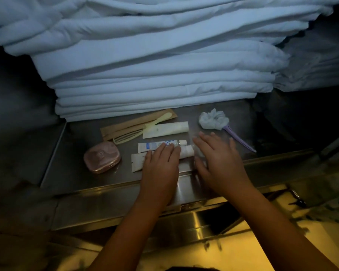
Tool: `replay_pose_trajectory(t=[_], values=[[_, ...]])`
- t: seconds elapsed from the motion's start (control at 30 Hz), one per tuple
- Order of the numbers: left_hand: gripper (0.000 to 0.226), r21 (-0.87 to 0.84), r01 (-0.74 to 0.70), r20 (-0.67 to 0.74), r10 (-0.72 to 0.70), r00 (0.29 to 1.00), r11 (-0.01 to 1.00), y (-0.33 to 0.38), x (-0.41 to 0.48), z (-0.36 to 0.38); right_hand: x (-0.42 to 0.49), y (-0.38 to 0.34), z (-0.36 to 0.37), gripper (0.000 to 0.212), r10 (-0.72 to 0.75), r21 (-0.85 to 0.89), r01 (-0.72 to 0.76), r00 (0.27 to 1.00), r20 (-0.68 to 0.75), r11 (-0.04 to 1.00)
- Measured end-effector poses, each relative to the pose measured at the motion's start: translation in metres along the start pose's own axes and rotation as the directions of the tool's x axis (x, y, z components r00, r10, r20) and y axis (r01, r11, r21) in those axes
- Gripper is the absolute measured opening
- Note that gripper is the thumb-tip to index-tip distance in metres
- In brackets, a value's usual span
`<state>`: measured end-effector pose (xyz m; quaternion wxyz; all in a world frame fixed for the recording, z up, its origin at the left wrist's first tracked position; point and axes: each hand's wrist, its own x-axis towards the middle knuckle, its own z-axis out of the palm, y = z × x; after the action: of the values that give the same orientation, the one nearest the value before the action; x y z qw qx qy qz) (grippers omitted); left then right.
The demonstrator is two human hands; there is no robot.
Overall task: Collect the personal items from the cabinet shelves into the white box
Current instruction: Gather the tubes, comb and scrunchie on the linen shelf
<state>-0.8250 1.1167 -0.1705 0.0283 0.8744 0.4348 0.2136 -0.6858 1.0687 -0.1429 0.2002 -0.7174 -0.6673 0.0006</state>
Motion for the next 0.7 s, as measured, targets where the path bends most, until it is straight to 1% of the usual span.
replay_pose_trajectory(t=[0.23,0.33,0.43,0.53,0.7], values=[[0.039,0.026,0.002,-0.007,-0.002,1.000,1.000,0.000,0.007,-0.001,0.008,0.001,0.004,0.041,-0.072,0.039,0.072,0.997,-0.019,0.997],[0.043,0.054,-0.030,-0.034,0.032,0.999,0.998,-0.001,0.010,0.000,0.010,0.003,0.005,0.041,-0.087,0.051,0.089,0.996,-0.034,0.995],[0.048,0.088,-0.047,-0.032,0.050,0.998,0.995,-0.002,0.013,0.000,0.011,0.006,0.006,0.041,-0.100,0.053,0.101,0.994,-0.037,0.993],[0.052,0.069,-0.036,-0.006,0.037,0.999,0.997,-0.003,0.014,0.002,0.010,0.011,0.007,0.041,-0.099,0.040,0.100,0.994,-0.037,0.994],[0.065,0.058,-0.113,-0.047,0.116,0.992,0.992,-0.002,0.013,0.005,0.008,0.022,0.005,0.042,-0.084,0.055,0.086,0.996,-0.043,0.995]])
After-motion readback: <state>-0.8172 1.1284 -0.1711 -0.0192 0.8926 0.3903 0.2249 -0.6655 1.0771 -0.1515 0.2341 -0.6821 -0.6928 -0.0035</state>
